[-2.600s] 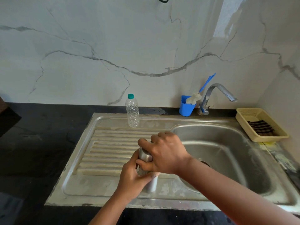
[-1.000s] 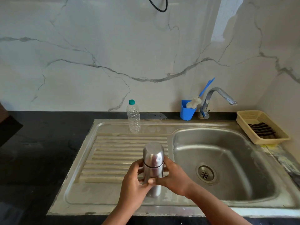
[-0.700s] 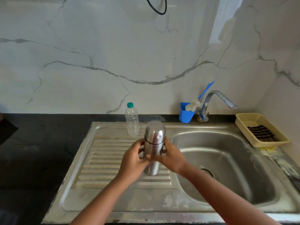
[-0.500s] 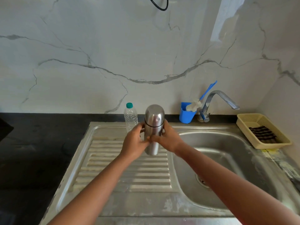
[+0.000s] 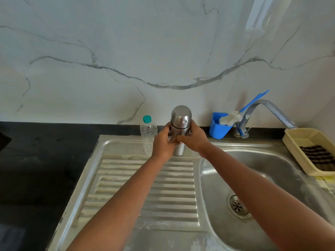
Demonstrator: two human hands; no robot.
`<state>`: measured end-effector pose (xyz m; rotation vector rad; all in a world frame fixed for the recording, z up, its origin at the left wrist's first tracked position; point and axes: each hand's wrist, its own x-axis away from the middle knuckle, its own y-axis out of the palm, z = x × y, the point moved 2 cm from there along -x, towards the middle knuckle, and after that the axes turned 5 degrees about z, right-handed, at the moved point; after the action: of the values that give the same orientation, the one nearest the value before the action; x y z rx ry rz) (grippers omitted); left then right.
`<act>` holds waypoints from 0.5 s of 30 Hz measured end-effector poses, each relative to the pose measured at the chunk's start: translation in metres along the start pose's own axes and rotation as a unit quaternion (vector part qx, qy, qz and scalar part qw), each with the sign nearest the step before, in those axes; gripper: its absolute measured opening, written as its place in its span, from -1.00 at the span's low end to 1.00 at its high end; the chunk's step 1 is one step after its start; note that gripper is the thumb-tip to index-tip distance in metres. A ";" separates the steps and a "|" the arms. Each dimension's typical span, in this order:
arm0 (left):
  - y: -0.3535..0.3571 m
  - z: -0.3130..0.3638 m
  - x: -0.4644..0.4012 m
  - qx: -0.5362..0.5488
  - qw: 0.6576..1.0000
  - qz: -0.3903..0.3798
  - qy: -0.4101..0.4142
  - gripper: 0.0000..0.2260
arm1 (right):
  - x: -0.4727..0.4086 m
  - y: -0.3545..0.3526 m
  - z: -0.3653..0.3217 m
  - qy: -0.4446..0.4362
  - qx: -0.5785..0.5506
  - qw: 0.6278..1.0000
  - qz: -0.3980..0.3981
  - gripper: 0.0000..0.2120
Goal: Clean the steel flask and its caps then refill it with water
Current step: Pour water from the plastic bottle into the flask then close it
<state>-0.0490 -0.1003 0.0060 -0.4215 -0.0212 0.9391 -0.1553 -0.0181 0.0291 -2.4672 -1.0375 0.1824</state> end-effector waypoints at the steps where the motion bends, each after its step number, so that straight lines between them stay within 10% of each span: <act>1: 0.002 -0.003 -0.005 0.000 1.000 -0.001 -0.005 -0.47 | -0.005 0.001 0.001 0.001 0.003 1.000 -0.002 -0.47; 15: 0.016 -0.034 -0.022 0.009 1.000 0.015 0.003 -0.49 | -0.041 0.012 0.023 0.012 0.010 0.999 -0.028 -0.52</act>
<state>-0.0675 -0.1212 -0.0273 -0.4095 -0.0009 0.9676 -0.1828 -0.0461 0.0010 -2.4132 -1.0866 0.1450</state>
